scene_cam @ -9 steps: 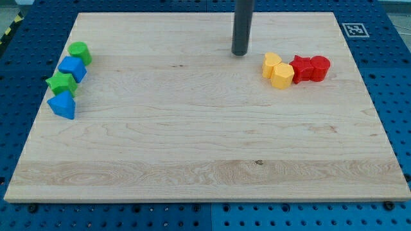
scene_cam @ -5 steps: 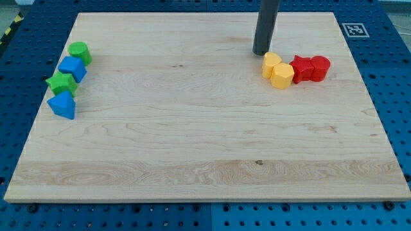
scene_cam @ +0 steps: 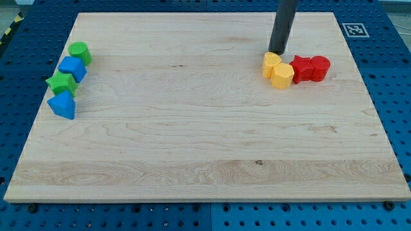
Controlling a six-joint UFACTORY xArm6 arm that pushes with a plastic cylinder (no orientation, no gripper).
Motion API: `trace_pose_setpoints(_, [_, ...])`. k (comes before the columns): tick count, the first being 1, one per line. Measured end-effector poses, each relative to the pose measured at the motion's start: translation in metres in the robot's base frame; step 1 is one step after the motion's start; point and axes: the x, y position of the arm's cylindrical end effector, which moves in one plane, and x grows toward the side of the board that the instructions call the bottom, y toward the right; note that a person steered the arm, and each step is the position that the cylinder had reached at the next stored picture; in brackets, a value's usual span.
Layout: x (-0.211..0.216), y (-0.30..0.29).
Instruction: Move the yellow heart to the center
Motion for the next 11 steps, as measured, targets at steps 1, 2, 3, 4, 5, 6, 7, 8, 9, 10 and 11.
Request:
trace_pose_setpoints(1, [0.007,0.004])
trace_pose_setpoints(2, [0.016,0.004])
trace_pose_setpoints(3, [0.017,0.014])
trace_pose_setpoints(4, [0.03,0.018])
trace_pose_setpoints(5, [0.036,0.016])
trace_pose_setpoints(6, [0.036,-0.004])
trace_pose_setpoints(7, [0.036,-0.021])
trace_pose_setpoints(8, [0.035,-0.046])
trace_pose_setpoints(9, [0.035,-0.046])
trace_pose_setpoints(10, [0.041,-0.048])
trace_pose_setpoints(11, [0.042,-0.06])
